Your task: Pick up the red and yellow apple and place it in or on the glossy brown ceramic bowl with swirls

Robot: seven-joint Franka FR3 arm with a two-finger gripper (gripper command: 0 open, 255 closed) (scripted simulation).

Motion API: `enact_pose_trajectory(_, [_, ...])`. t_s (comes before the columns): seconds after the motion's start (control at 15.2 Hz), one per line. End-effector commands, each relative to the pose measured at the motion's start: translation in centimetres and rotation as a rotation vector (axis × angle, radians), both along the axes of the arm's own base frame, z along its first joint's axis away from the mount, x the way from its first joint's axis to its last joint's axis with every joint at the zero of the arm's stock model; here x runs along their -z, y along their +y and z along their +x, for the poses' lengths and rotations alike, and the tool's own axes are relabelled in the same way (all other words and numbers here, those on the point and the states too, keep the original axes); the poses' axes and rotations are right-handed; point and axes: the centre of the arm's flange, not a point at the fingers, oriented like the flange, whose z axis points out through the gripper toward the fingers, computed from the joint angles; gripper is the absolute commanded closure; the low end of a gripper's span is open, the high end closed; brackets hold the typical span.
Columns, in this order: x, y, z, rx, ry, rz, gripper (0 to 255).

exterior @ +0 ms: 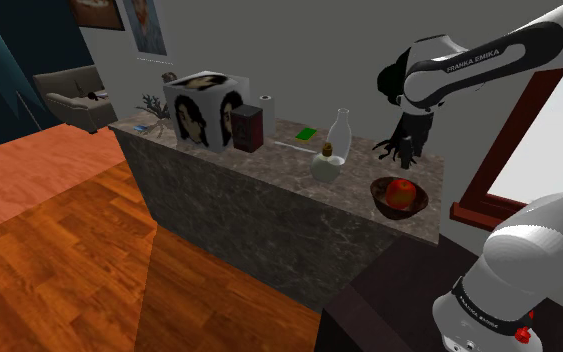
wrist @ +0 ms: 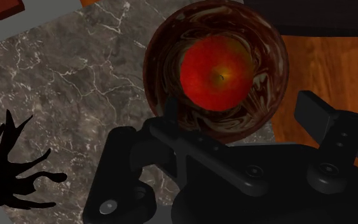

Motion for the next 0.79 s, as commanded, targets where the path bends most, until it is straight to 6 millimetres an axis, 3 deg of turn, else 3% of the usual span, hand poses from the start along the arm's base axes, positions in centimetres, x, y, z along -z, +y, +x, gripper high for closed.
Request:
enact_pose_trajectory(0.0, [-1.3,0.1,0.2,0.000,0.000,0.000,0])
enact_pose_trajectory(0.2, [-4.9,0.3,0.8,0.000,0.000,0.000,0])
enact_pose_trajectory(0.73, [-4.9,0.3,0.7,0.000,0.000,0.000,0])
